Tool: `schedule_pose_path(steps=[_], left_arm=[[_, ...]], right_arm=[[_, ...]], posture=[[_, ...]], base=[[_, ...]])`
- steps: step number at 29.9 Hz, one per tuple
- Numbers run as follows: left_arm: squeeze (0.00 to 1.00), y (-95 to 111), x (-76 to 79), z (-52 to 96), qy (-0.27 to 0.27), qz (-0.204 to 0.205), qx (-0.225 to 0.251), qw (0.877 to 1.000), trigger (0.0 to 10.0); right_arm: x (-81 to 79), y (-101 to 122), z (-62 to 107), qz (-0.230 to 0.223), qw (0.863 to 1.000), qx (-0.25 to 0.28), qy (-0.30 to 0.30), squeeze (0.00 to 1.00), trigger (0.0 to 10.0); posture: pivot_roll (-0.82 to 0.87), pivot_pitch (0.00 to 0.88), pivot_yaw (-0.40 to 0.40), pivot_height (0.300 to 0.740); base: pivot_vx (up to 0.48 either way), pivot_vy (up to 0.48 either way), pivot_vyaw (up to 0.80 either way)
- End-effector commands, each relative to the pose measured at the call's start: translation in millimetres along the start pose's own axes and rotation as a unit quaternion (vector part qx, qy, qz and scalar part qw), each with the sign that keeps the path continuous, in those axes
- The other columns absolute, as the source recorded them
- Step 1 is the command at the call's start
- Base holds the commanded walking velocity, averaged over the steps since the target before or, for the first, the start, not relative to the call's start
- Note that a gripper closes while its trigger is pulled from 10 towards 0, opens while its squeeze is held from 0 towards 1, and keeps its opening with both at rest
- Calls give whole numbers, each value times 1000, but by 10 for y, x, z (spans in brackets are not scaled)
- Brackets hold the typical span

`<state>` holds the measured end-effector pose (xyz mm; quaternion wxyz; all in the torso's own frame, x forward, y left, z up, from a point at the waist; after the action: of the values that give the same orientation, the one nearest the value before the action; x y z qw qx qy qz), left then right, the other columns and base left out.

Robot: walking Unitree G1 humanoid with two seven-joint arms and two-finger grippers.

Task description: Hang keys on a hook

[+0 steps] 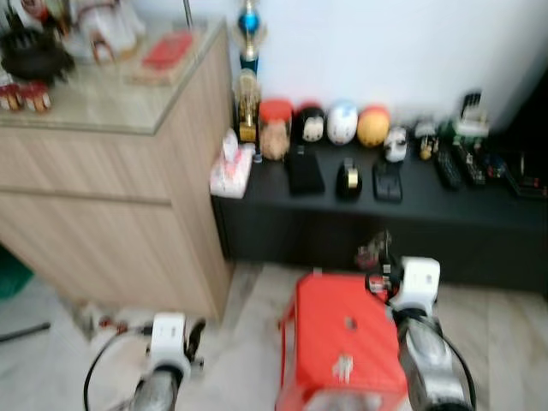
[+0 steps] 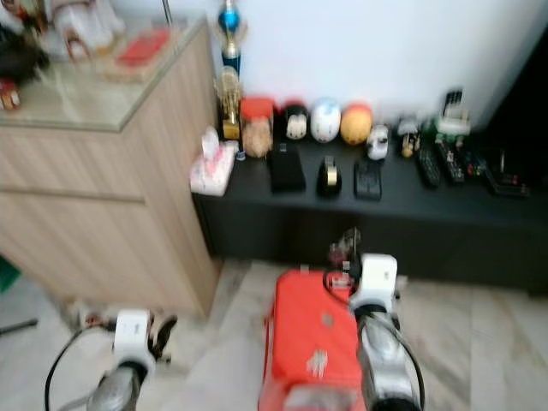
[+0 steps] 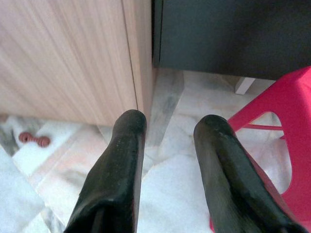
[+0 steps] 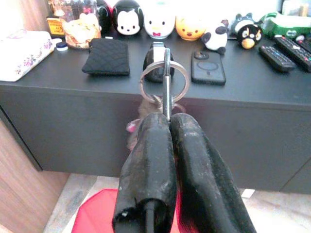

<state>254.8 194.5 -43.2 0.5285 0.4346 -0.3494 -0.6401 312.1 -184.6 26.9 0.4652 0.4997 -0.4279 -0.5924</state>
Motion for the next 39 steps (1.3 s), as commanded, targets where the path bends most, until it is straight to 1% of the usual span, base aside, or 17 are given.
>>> schedule_pose_path(steps=[1, 3, 5, 9, 10, 12, 17, 23, 27, 34, 39], left_arm=[[0, -150, 15, 70, -1, 0, -28, 1000, 10000], [0, -221, 29, 84, -6, 9, -48, 999, 10000], [0, -271, 64, 93, -20, 7, -64, 998, 10000], [0, -445, 17, 176, -11, 5, -104, 994, 10000], [0, -445, 17, 176, -11, 5, -104, 994, 10000], [0, -517, 9, 221, -12, 4, -119, 993, 10000], [0, -525, 24, 227, -12, 9, -119, 993, 10000], [0, -578, 89, 255, -19, 13, -133, 991, 10000], [0, -629, 100, 293, -20, 16, -142, 989, 10000], [0, -637, 76, 303, -8, 22, -142, 990, 10000], [0, -673, 109, 333, -9, 25, -148, 989, 10000]], right_arm=[[24, -15, 25, -2, 1000, -4, -3, 0, 10000], [56, -30, 31, -7, 1000, -8, -13, 0, 10000], [67, -11, 10, -7, 1000, -7, -14, 0, 10000], [55, 38, -37, -9, 1000, -2, -14, 0, 10000], [55, 38, -37, -9, 1000, -2, -14, 0, 10000], [37, 43, -47, -9, 1000, -2, -12, 0, 10000], [27, 46, -50, -9, 1000, -2, -11, 0, 10000], [17, 58, -64, -11, 1000, -1, -10, 0, 10000], [57, 90, -70, -9, 1000, 1, -13, 0, 10000], [105, 121, -76, -7, 1000, 3, -18, 0, 10000], [131, 149, -68, -5, 1000, 6, -19, 0, 10000]], posture=[[-59, 0, -54, 738], [-60, 0, -52, 738], [-59, 0, -51, 738], [-63, 0, -48, 738], [-63, 0, -48, 738], [-71, 0, -43, 738], [-65, 0, -41, 738], [-73, 0, -39, 738], [-69, 0, -46, 738], [-74, 0, -61, 738], [-88, 0, -66, 738]], base=[[0, 0, 0], [0, 0, 0], [0, 0, 0], [-242, 0, 0], [-244, 0, 0], [-244, 0, 0], [-244, 0, 0], [-243, 0, 0], [-243, 0, 0], [-245, 0, 0], [-247, 0, 0]])
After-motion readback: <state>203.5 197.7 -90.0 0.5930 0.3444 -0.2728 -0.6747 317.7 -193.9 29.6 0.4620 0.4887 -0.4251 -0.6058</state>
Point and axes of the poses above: a point about 5 cm out from each wrist's last joint towards the gripper, its own z axis pointing back from the gripper into the wrist, its own y axis along the axis of the wrist's last joint, x = y × z, the point moved 3 cm from there along -z, pointing out of the wrist towards the gripper, and after that the axes turned 10 degrees about -z, right-handed, at the moved point
